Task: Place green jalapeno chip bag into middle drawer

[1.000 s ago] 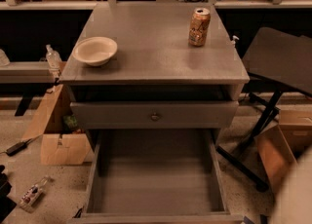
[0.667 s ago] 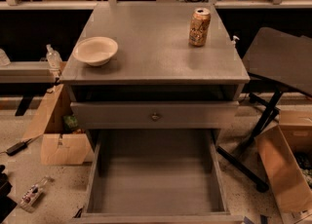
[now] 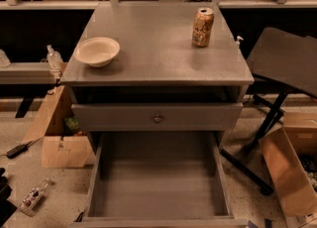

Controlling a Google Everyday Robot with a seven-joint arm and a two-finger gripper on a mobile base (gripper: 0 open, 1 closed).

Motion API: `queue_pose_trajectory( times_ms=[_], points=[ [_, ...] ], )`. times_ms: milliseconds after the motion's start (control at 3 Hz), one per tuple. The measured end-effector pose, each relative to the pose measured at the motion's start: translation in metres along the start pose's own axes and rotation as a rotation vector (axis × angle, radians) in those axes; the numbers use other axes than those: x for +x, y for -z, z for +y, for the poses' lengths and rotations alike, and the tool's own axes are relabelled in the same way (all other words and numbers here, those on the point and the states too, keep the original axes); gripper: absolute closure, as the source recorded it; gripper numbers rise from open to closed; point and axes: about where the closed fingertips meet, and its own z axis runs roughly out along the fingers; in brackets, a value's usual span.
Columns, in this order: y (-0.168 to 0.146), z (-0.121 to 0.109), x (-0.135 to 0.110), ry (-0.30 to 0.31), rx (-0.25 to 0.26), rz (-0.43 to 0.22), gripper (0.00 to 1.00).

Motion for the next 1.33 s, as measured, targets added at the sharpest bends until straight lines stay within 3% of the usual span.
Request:
queue_pose_trajectory(
  times_ms=[333,667,1000,1333],
  points=[
    [0.033,0.026,0.017,-0.069,-0.051,0.007,1.0],
    [0.097,0.055,0.035,-0.186,-0.103,0.016,1.0],
    [0.171,0.099,0.061,-0.303,-0.176,0.088,1.0],
    [0.22,0.182,0.064,-0.424,-0.351,0.145,1.0]
  ],
)
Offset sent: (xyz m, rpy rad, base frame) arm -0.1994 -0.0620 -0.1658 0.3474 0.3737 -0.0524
